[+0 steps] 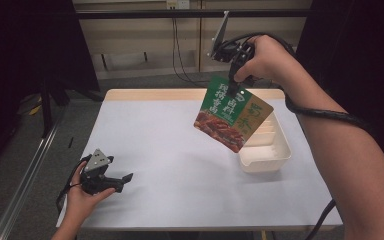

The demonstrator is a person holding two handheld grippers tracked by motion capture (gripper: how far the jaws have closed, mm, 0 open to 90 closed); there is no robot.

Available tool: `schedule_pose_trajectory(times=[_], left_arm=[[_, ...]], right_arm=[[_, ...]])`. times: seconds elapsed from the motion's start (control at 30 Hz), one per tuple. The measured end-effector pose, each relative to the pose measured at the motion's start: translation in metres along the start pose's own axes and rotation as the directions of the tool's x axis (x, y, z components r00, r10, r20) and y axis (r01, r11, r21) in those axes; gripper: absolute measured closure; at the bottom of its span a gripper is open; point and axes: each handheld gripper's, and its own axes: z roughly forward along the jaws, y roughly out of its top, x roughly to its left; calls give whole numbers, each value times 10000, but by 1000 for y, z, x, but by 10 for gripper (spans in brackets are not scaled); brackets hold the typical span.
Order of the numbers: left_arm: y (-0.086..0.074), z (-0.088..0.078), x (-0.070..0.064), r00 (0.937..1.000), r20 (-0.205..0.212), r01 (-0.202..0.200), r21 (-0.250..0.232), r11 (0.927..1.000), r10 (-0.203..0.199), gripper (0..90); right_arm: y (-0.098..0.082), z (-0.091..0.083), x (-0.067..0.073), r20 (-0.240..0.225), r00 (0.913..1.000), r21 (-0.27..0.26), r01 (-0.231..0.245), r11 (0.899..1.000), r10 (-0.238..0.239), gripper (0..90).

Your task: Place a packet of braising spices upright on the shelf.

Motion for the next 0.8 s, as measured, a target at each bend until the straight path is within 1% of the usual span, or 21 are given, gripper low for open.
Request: schedule_pose_trajectory(times=[0.03,0.07,0.1,0.13,0.17,0.33,0.37,0.47,0.67,0.7,0.77,0.8], left_arm=[[0,0,0,10000,36,88,-18,10000,-88,72],[0,-1,1,10000,66,23,18,10000,-23,71],[0,-1,0,9999,65,89,30,10000,-90,71],[0,-1,0,9999,86,92,37,10000,-92,71],[0,-1,0,9999,100,88,33,10000,-88,71],[0,-1,0,9999,127,44,-50,10000,-43,67],[0,-1,0,9998,185,69,-40,10000,-68,67],[0,-1,0,9999,149,70,-54,10000,-69,66],[0,-1,-1,9999,120,54,-26,10000,-53,67],[0,-1,-1,9999,114,51,-28,10000,-51,67],[0,-1,-1,9999,106,27,-17,10000,-27,66],[0,-1,-1,9999,108,29,-16,10000,-28,67]], right_arm=[[0,-1,0,102,9999,-24,0,10000,1,900],[-1,-1,-1,30,9999,32,111,9999,-111,900],[-2,-2,-1,-61,9999,-33,109,9999,-109,900],[-3,-2,-2,-10,9998,-12,192,9998,-192,900],[-4,-3,-2,-90,9999,-16,129,9999,-129,900],[-12,-6,-7,-58,9998,-15,167,9999,-167,900],[-13,-6,-7,-75,9999,0,67,10000,-67,900],[-18,-7,-10,7,10000,65,-47,10000,47,900],[-26,-7,-16,49,10000,210,-36,9998,35,900],[-27,-7,-17,9,9999,220,-152,9996,152,900],[-30,-6,-19,53,9999,239,-120,9996,119,900],[-31,-5,-19,-27,9998,255,-174,9995,175,900]])
